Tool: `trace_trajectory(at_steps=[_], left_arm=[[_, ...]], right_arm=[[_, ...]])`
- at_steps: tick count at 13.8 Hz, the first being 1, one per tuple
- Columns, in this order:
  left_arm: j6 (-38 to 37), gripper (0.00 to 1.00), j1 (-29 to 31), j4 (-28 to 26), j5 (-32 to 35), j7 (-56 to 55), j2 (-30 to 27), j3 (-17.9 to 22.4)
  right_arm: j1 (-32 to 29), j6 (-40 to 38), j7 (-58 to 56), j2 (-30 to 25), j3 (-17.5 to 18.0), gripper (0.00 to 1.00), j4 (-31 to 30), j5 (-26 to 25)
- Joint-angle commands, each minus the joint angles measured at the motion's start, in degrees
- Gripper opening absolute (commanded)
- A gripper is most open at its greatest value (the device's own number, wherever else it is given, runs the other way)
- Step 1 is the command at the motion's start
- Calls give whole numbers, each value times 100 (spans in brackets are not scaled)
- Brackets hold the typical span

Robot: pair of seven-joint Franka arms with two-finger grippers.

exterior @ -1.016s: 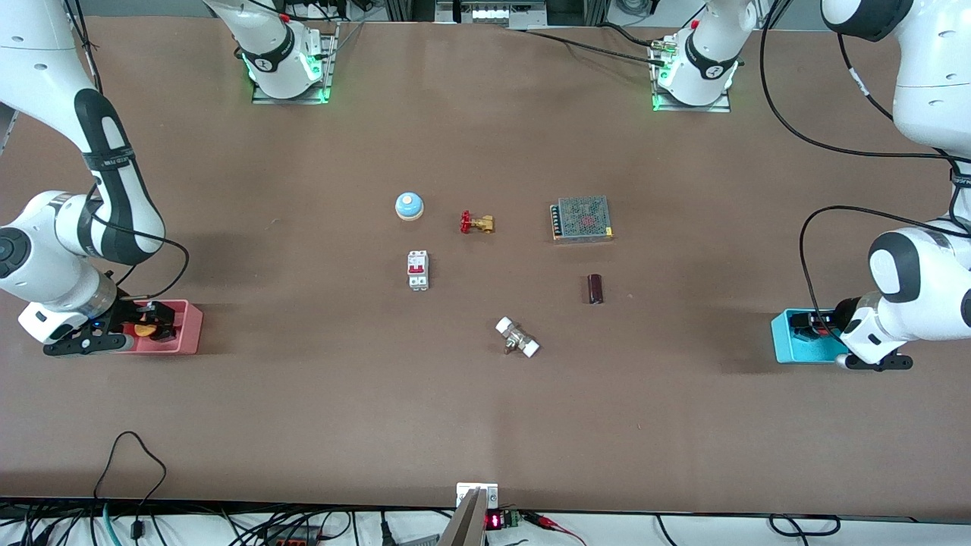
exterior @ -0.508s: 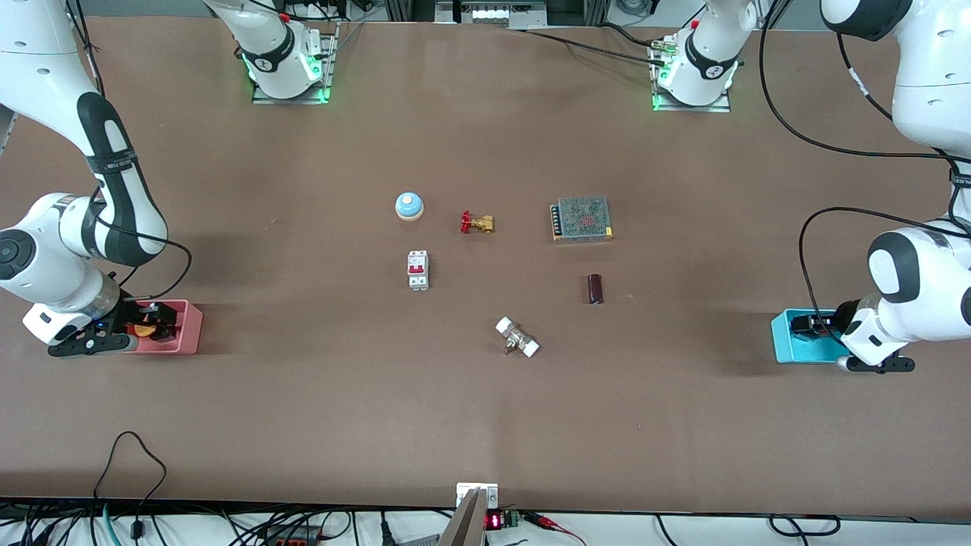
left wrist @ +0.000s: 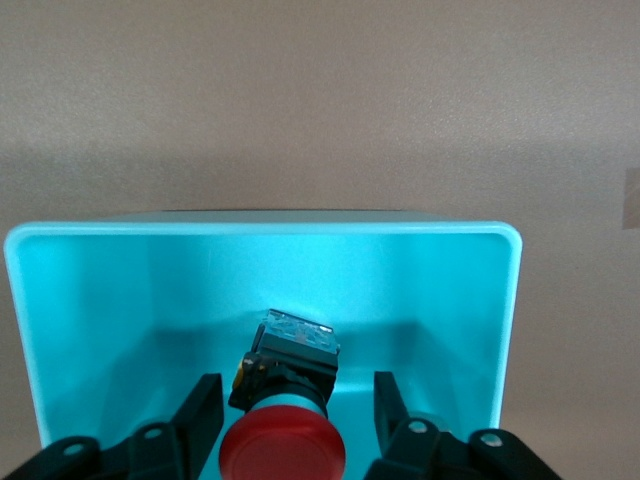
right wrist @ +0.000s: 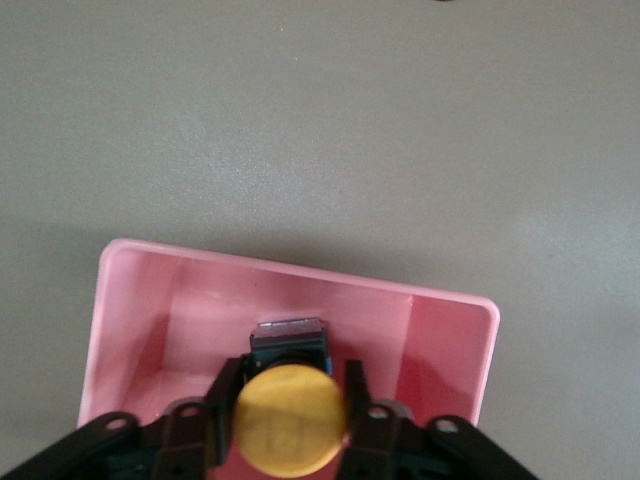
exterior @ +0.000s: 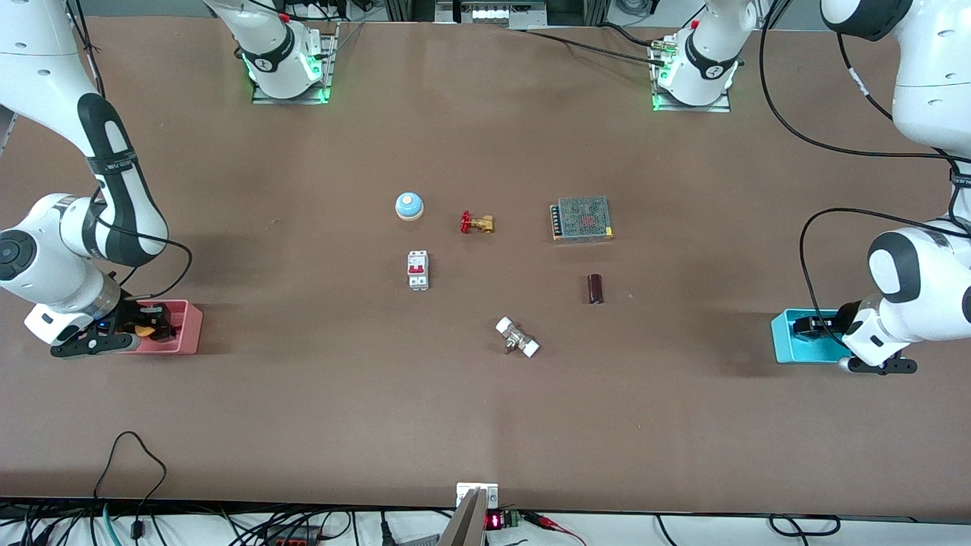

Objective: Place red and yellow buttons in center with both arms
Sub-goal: 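Close the right gripper on the yellow button while the left gripper grasps the red button, then lift the yellow button with the right gripper while the left gripper carries the red button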

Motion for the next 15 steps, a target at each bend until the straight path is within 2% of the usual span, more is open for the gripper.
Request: trace_trajectory(at_steps=[1, 3, 5, 7, 10, 12, 13, 15], left_arm=[[36, 52, 16, -174, 49, 93, -85, 12], [9, 43, 25, -174, 49, 102, -94, 12], [0, 38, 25, -174, 49, 102, -129, 12], [-8, 38, 16, -166, 57, 75, -322, 12], [-87, 38, 25, -192, 66, 127, -918, 12], [-437, 38, 7, -201, 66, 382, -1436, -40], [-865, 37, -63, -296, 57, 339, -1648, -84], [-1413, 36, -317, -778, 22, -263, -2026, -251]], right_arm=[[-69, 79, -166, 34, 52, 36, 12, 0], [-69, 79, -166, 34, 52, 35, 30, 0], [-61, -17, -201, -97, 61, 35, 47, 0], [-43, -891, -237, -587, 182, 35, 100, 79], [70, -2457, -114, -1352, 394, 35, 363, 570], [106, -2925, 734, -1626, 796, 35, 329, 704], [193, -2979, 1348, -1653, 1095, 35, 294, 651], [570, -2867, 2412, -1636, 1299, 35, 154, 607]])
